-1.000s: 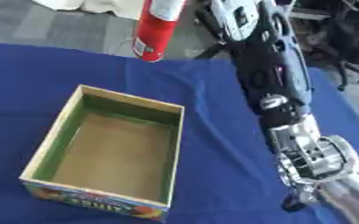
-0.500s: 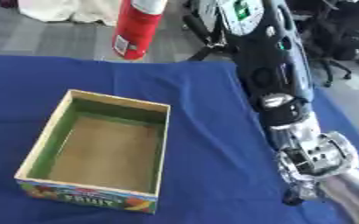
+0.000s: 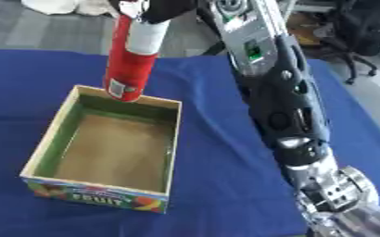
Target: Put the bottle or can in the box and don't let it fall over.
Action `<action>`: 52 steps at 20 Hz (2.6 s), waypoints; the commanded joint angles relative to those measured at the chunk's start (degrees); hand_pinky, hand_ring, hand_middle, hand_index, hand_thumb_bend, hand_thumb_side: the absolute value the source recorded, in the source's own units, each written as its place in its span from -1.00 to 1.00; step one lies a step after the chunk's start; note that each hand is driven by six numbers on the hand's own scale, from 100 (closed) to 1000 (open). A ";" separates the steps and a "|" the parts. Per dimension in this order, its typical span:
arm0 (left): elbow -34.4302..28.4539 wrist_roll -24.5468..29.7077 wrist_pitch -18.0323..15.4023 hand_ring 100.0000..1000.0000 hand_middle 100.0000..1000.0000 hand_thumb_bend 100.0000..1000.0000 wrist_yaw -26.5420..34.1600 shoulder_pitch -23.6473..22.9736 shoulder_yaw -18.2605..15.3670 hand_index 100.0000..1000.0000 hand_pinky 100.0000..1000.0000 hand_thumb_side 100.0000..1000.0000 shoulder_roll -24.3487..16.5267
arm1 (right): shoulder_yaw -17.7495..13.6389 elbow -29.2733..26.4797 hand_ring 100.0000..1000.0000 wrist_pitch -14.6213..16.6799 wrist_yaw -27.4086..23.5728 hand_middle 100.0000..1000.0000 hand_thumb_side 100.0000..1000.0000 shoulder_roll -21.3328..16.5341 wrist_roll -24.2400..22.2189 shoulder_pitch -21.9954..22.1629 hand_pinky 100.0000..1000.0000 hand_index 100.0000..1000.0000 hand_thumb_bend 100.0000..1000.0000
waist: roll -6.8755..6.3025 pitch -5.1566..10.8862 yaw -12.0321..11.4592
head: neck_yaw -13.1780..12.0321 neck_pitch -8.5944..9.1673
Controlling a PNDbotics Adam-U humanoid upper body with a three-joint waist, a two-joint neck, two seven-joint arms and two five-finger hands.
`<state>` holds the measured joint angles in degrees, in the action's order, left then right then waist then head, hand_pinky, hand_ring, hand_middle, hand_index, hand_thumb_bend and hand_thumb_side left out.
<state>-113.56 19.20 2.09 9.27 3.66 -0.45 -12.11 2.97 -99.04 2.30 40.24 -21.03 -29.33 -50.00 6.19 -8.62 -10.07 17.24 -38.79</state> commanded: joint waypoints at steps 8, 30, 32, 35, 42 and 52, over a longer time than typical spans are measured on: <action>-1.04 -0.94 -0.58 0.51 0.14 -0.69 -0.55 0.99 -0.95 0.14 -0.16 0.65 -0.49 | 1.46 -3.69 -0.90 3.31 3.88 -0.64 -1.00 1.88 0.19 4.85 -0.86 -0.52 -0.90 | -0.30 -0.89 -0.68 | -0.11 0.76; -1.04 -1.20 -1.02 0.51 0.14 -0.69 -1.54 1.42 -1.13 0.14 -0.16 0.68 -0.16 | -0.27 -2.37 0.91 9.45 11.70 0.69 -0.18 2.78 -3.60 5.46 0.67 0.70 -0.65 | -0.49 -2.93 -2.12 | 0.97 1.31; -1.04 -1.17 -1.02 0.51 0.14 -0.69 -1.50 1.45 -1.11 0.14 -0.16 0.68 -0.17 | -0.47 -2.73 0.90 8.84 11.90 0.68 -0.18 2.77 -3.46 5.39 0.67 0.69 -0.66 | -0.52 -2.95 -2.13 | 1.02 1.30; -1.04 -1.05 -0.99 0.51 0.14 -0.69 -1.45 1.47 -1.04 0.14 -0.16 0.68 -0.19 | -0.63 -3.20 0.89 8.17 11.82 0.68 -0.16 2.78 -3.38 5.32 0.67 0.70 -0.67 | -0.55 -2.91 -2.13 | 1.06 1.43; -1.04 -0.94 -0.93 0.51 0.14 -0.69 -1.46 1.46 -0.98 0.14 -0.16 0.68 -0.22 | -1.17 -5.24 0.94 6.36 9.71 0.74 0.34 2.44 -2.42 4.75 0.74 0.77 -0.79 | -0.57 -2.82 -2.18 | 1.23 1.61; -1.04 -0.65 -0.80 0.51 0.14 -0.70 -1.39 1.50 -0.82 0.14 -0.16 0.68 -0.32 | -4.56 -8.86 0.91 -1.10 4.11 0.74 0.36 0.22 -0.37 1.33 0.82 0.81 -0.92 | -0.63 -2.62 -2.40 | 1.40 1.59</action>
<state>-113.56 18.36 1.33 7.80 4.58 -1.30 -12.03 -0.48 -106.34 2.37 45.16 -19.15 -29.90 -47.52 6.12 -12.22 -12.44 18.39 -37.68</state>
